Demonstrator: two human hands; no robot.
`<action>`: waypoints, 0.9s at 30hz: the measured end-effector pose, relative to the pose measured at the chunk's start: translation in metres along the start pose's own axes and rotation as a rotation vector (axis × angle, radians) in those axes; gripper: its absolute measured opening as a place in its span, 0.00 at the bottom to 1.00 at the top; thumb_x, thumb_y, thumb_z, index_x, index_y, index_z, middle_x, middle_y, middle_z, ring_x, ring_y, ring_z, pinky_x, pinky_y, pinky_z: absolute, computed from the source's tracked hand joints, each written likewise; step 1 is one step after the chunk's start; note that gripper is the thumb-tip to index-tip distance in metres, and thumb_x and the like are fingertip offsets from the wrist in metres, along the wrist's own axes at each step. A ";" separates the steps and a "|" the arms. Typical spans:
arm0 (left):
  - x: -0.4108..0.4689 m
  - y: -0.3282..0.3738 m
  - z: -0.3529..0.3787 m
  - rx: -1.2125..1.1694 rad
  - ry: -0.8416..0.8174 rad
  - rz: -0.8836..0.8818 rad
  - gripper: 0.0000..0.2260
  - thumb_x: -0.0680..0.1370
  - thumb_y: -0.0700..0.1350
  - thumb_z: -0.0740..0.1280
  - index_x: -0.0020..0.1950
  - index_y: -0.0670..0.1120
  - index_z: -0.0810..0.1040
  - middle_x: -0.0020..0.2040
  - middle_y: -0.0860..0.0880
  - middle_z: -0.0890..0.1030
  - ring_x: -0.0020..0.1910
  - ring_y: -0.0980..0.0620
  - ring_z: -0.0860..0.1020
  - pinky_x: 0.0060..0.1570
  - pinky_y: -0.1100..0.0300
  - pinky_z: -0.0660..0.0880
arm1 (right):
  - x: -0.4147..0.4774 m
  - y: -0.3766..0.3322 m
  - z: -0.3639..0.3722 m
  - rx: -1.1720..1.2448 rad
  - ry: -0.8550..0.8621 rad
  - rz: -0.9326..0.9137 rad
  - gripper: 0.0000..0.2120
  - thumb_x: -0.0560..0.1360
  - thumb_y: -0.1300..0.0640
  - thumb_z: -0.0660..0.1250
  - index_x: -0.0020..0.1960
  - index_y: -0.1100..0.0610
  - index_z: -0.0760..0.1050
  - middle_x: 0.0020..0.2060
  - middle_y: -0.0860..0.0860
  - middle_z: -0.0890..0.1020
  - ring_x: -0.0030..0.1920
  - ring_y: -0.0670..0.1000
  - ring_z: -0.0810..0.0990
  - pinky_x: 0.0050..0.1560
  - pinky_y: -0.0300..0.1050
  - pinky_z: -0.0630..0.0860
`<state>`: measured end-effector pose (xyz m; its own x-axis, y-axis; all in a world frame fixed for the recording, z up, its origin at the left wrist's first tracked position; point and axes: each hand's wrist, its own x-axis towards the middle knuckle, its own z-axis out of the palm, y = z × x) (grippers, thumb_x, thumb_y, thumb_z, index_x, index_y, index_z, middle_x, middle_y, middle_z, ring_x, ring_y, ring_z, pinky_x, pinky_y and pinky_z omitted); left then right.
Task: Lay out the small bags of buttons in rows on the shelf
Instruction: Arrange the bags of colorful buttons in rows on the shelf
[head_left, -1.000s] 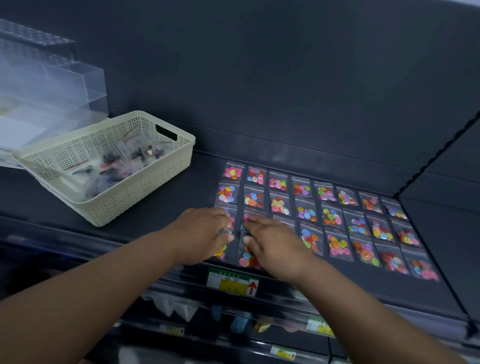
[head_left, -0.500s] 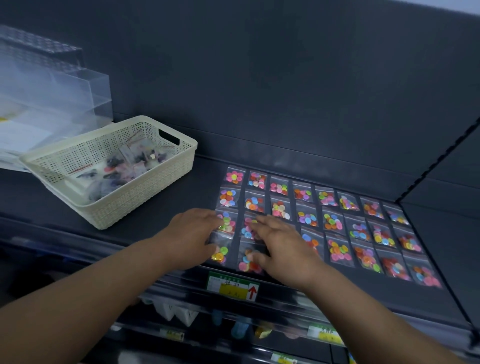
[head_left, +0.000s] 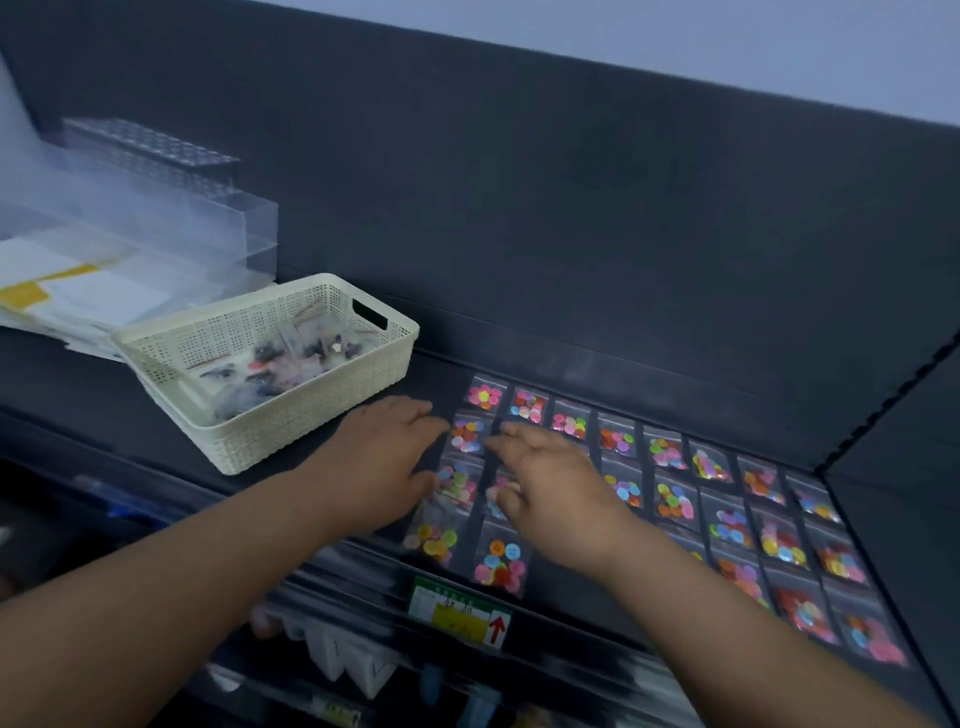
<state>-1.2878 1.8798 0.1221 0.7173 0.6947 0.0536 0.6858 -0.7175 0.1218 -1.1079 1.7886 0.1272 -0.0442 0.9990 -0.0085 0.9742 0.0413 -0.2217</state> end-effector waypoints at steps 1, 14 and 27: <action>0.000 -0.002 -0.004 0.034 0.028 -0.010 0.29 0.78 0.58 0.60 0.76 0.52 0.57 0.77 0.49 0.56 0.76 0.51 0.54 0.74 0.56 0.53 | 0.004 -0.001 -0.004 -0.021 0.008 -0.028 0.26 0.79 0.50 0.60 0.75 0.51 0.58 0.76 0.49 0.57 0.75 0.51 0.54 0.75 0.46 0.49; -0.022 -0.091 -0.061 0.157 0.214 -0.223 0.25 0.76 0.55 0.64 0.72 0.51 0.66 0.72 0.48 0.67 0.72 0.47 0.63 0.69 0.51 0.60 | 0.089 -0.058 -0.029 -0.067 0.066 -0.259 0.23 0.78 0.50 0.62 0.72 0.52 0.64 0.70 0.48 0.67 0.69 0.53 0.64 0.69 0.48 0.63; 0.010 -0.254 -0.061 0.015 0.055 -0.213 0.26 0.77 0.54 0.63 0.74 0.51 0.63 0.71 0.50 0.67 0.68 0.49 0.67 0.66 0.56 0.64 | 0.232 -0.151 0.009 0.028 -0.095 -0.091 0.16 0.76 0.53 0.64 0.64 0.50 0.72 0.59 0.51 0.76 0.58 0.54 0.75 0.58 0.46 0.73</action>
<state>-1.4629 2.0720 0.1516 0.5484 0.8321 0.0823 0.8232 -0.5546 0.1217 -1.2675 2.0143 0.1504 -0.1539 0.9849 -0.0788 0.9589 0.1296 -0.2526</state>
